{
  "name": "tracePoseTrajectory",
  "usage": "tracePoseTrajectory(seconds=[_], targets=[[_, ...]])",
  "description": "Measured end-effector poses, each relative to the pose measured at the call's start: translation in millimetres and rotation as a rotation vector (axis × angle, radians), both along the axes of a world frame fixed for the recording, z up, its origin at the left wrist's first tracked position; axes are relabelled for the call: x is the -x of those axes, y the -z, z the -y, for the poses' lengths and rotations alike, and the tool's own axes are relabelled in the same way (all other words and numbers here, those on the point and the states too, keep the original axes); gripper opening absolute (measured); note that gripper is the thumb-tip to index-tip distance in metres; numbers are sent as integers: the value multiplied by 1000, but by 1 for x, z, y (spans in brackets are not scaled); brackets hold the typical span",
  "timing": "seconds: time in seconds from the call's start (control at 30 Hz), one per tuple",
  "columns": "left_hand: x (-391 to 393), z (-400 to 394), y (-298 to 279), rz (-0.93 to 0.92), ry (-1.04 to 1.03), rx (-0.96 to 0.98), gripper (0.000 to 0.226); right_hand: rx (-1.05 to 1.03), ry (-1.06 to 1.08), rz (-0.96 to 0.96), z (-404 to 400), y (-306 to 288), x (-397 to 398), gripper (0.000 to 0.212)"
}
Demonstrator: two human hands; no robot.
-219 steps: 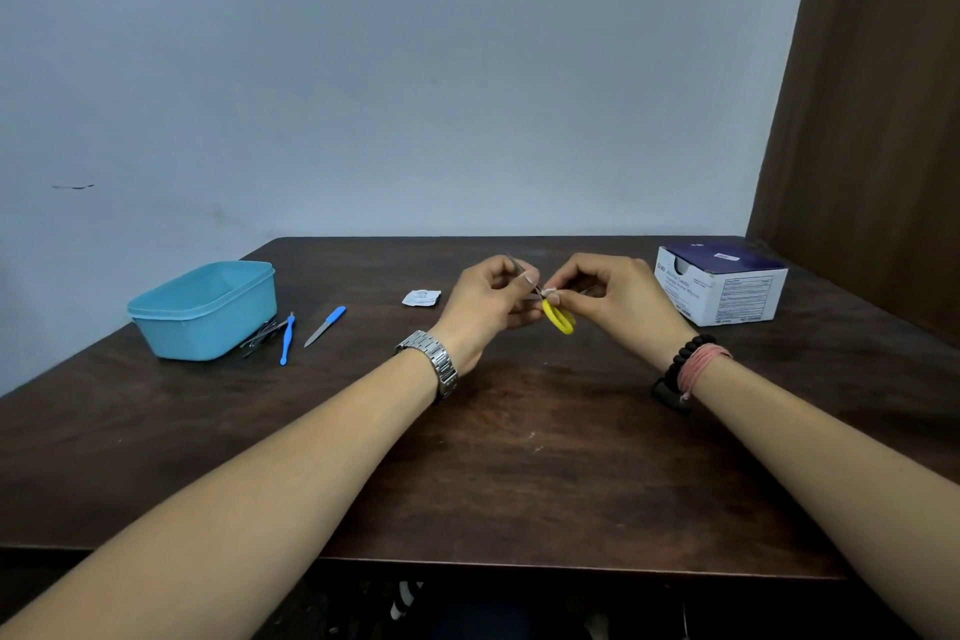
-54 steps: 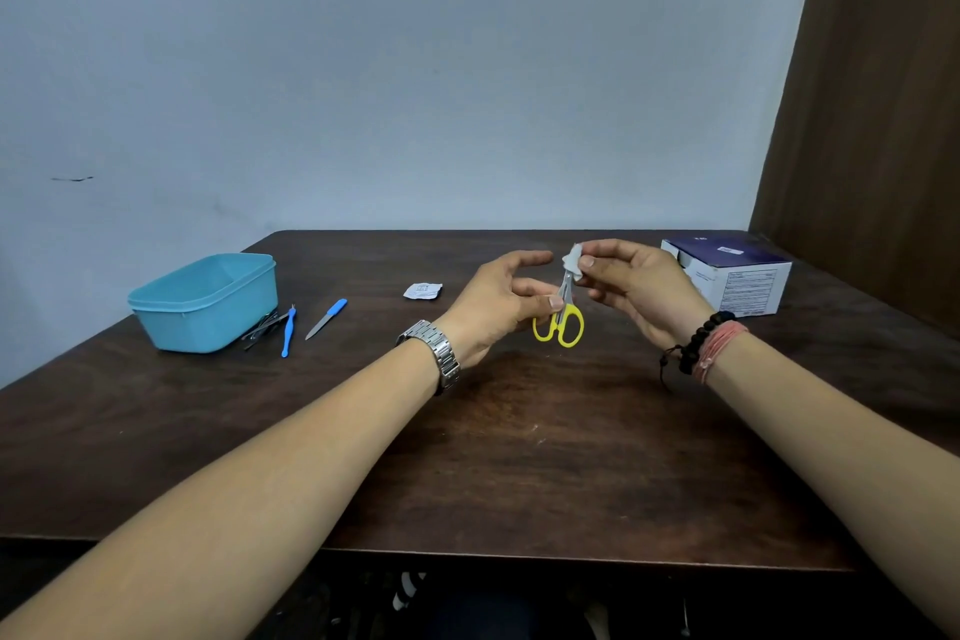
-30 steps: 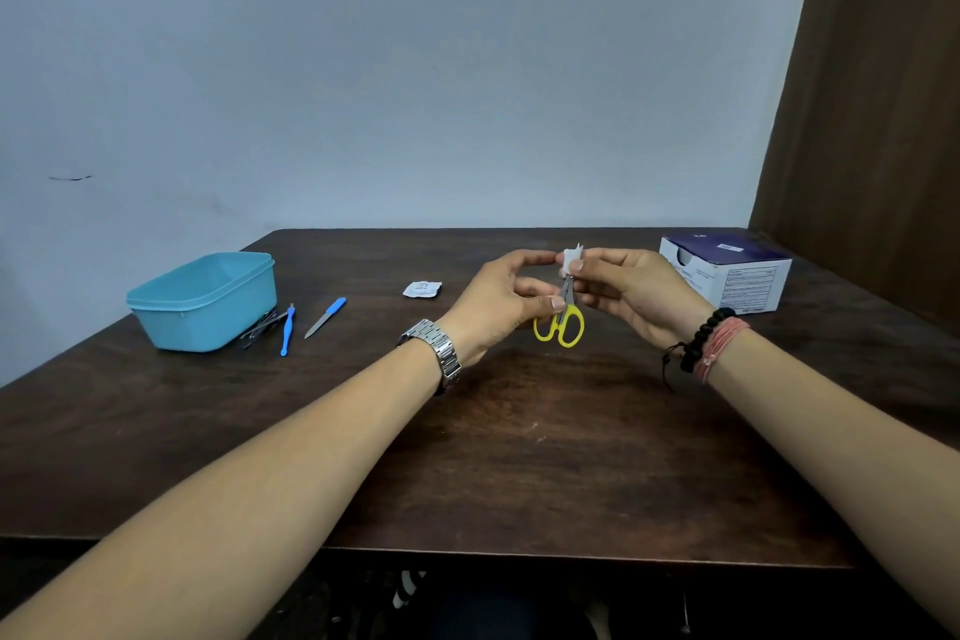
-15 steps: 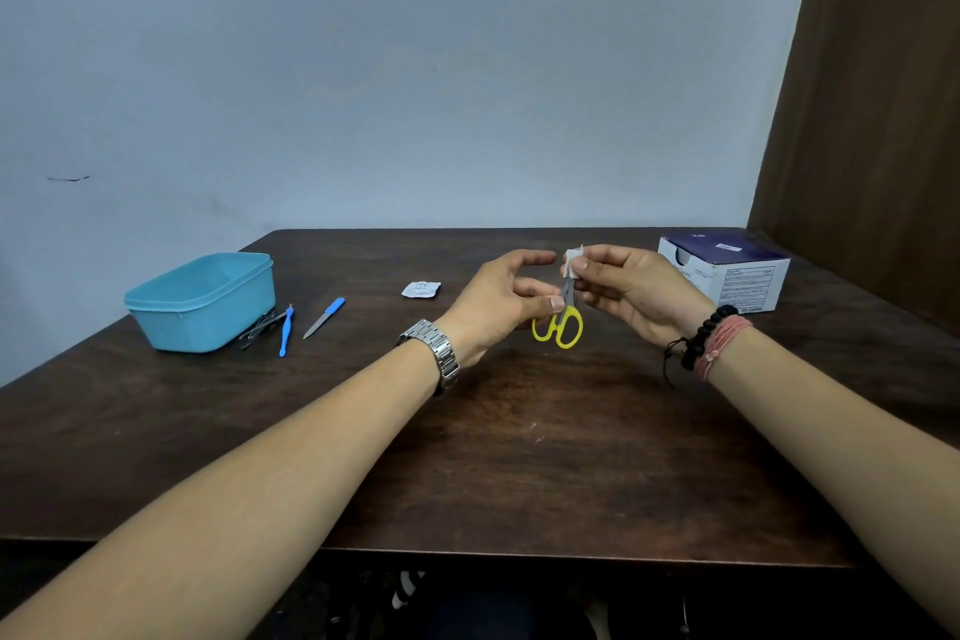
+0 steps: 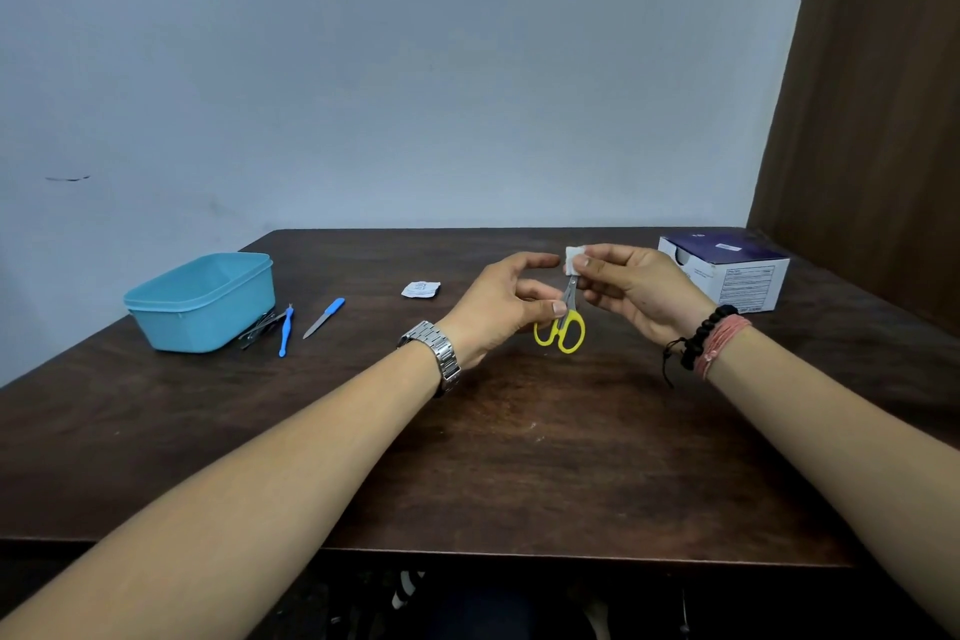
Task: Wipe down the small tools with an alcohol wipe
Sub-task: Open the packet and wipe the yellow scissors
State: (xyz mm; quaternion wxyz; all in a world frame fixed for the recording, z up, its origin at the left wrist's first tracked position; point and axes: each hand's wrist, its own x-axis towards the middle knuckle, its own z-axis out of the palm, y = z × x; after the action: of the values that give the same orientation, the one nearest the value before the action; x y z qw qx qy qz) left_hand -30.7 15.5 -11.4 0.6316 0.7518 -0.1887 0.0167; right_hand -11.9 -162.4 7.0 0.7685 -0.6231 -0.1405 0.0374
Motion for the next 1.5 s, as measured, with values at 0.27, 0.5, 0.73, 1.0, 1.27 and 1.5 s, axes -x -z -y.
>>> tracePoseTrajectory(seconds=[0.27, 0.5, 0.73, 1.0, 1.27, 1.5], targets=[[0, 3, 0, 26, 5, -34, 48, -175, 106, 43, 7, -8, -2, 8], [0, 0, -1, 47, -83, 11, 31, 12, 156, 90, 5, 1, -6, 7], [0, -1, -1, 82, -137, 37, 28, 255, 102, 163, -3, 5, -3, 17], [0, -1, -1, 83, -133, 59, 29, 330, 72, 152, -5, 5, 3, 6], [0, -1, -3, 76, -137, 71, 28, 239, 131, 72, -1, 6, -2, 5], [-1, -1, -2, 92, -152, 52, 29, 232, -9, 52, -3, 5, 1, 11]])
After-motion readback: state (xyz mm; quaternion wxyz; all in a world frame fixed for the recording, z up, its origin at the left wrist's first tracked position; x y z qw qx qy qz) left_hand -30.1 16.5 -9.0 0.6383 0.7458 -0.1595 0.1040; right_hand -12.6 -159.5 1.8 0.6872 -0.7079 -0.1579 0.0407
